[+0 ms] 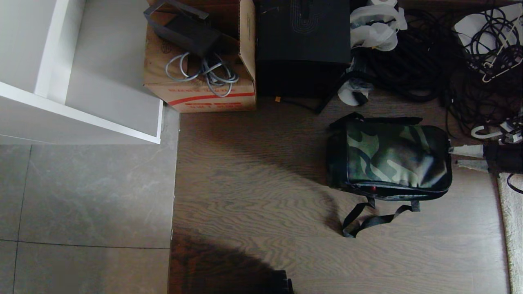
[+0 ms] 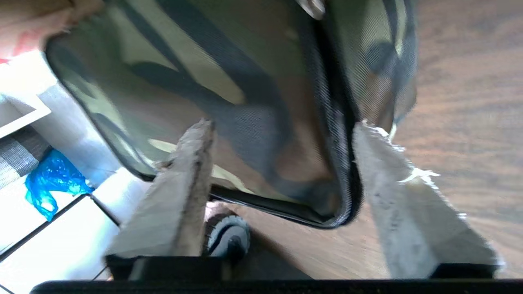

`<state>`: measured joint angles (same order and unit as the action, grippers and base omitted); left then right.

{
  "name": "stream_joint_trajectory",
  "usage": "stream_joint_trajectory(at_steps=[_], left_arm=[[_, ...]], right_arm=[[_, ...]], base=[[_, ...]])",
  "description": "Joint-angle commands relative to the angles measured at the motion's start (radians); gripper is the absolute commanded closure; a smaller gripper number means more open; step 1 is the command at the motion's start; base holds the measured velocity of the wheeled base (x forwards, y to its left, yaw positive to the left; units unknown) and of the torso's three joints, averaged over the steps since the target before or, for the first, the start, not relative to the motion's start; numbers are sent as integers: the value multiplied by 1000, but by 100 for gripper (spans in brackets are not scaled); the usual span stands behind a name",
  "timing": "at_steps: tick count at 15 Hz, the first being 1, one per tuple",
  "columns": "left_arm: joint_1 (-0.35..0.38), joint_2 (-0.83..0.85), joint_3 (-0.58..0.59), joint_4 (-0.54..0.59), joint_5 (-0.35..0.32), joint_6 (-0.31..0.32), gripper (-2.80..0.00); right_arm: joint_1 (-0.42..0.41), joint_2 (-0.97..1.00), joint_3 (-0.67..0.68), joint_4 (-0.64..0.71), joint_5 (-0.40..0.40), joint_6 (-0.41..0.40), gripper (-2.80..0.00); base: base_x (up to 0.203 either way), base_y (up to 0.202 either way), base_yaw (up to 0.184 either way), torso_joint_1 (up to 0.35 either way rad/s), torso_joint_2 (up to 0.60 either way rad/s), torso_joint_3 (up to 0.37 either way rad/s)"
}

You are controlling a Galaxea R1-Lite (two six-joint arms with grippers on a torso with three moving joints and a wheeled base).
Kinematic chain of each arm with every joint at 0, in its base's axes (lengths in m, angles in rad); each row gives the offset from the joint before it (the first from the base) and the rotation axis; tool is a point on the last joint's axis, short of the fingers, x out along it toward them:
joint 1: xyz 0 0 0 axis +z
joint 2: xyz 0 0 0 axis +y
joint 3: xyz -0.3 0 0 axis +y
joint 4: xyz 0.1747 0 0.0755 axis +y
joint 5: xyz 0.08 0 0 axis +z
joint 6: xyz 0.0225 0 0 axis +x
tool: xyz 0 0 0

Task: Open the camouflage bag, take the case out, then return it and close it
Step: Open the top of the storage box

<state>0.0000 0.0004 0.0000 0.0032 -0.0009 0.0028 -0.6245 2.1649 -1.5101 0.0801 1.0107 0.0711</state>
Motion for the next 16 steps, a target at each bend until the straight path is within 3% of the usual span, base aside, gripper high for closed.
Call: stream_joint_trajectory(at_steps=[1, 13, 16], left_arm=[[0, 1, -1, 0, 0, 0, 0], [0, 1, 0, 0, -1, 0, 0], [0, 1, 0, 0, -1, 0, 0]], right_arm=[[9, 24, 23, 13, 3, -1, -280], [78, 30, 44, 9, 6, 21, -280], [75, 20, 30, 8, 12, 120, -280]], base=[[0, 0, 0, 0, 0, 0], [0, 0, 0, 0, 0, 0], [0, 0, 0, 0, 0, 0]])
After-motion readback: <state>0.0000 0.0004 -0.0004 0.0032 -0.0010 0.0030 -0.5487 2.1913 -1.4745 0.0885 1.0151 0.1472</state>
